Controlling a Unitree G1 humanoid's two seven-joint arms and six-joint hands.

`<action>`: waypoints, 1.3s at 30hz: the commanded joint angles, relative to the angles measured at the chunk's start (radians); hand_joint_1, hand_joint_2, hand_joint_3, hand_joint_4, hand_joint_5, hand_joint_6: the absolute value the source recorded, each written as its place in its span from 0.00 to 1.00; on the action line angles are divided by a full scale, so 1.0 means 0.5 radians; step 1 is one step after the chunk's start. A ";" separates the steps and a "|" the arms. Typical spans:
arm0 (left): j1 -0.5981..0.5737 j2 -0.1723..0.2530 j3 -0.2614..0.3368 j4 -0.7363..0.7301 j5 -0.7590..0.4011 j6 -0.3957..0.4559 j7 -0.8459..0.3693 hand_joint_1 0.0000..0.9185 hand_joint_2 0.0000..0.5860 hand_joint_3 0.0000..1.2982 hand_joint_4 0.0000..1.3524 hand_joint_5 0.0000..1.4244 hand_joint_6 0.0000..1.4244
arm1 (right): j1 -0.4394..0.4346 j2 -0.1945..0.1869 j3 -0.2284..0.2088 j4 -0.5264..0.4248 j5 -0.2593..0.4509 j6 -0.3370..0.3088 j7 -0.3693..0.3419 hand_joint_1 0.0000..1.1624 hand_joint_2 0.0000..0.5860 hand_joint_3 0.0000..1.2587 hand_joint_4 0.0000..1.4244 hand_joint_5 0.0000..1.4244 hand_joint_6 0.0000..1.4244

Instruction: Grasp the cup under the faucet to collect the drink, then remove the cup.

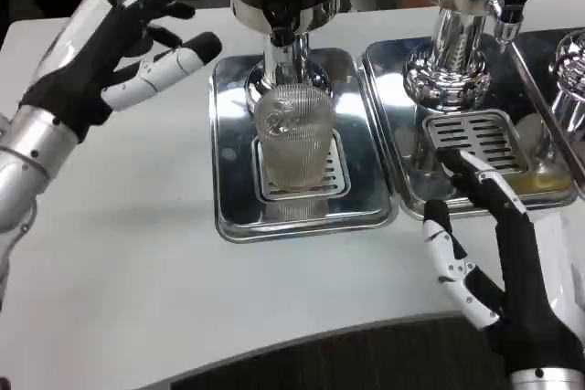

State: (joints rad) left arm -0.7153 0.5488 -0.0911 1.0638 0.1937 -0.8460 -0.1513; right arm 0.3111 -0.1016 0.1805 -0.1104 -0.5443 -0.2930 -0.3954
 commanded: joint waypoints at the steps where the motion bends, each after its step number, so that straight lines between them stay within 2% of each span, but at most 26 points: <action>1: -0.087 -0.029 0.028 -0.004 -0.093 -0.044 -0.212 0.08 0.16 0.14 0.13 0.16 0.31 | -0.037 -0.007 -0.006 0.048 0.011 -0.043 0.000 0.39 0.74 0.22 0.17 0.19 0.19; 6: -0.166 -0.076 0.046 -0.005 -0.150 -0.036 -0.393 0.08 0.14 0.15 0.13 0.15 0.31 | -0.022 0.003 -0.001 0.056 0.013 -0.051 -0.010 0.39 0.74 0.22 0.17 0.19 0.19; 15: -0.261 -0.111 0.037 -0.005 -0.149 -0.007 -0.539 0.06 0.15 0.16 0.13 0.16 0.32 | -0.014 0.022 -0.007 0.058 0.016 -0.062 -0.020 0.39 0.74 0.22 0.17 0.18 0.19; 24: -0.280 -0.087 0.019 -0.033 -0.129 0.034 -0.654 0.04 0.13 0.19 0.16 0.19 0.32 | -0.035 0.038 -0.008 0.087 0.019 -0.068 -0.024 0.39 0.74 0.22 0.17 0.18 0.19; 31: -0.220 -0.051 0.050 -0.110 -0.198 0.017 -0.792 0.02 0.13 0.20 0.17 0.20 0.31 | -0.077 0.043 -0.011 0.123 0.041 -0.062 -0.012 0.39 0.74 0.22 0.17 0.18 0.19; 38: -0.145 -0.028 0.089 -0.210 -0.274 0.026 -0.895 0.02 0.13 0.20 0.18 0.21 0.31 | -0.143 0.061 -0.022 0.165 0.154 -0.021 0.063 0.39 0.74 0.22 0.17 0.18 0.19; 39: -0.137 -0.027 0.093 -0.223 -0.284 0.032 -0.904 0.02 0.13 0.20 0.18 0.21 0.31 | -0.158 0.064 -0.025 0.168 0.172 -0.010 0.084 0.40 0.71 0.22 0.17 0.18 0.19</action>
State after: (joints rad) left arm -0.8092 0.5299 -0.0511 0.9762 0.0702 -0.8313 -0.5763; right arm 0.2466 -0.0765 0.1711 -0.0374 -0.4789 -0.3110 -0.3741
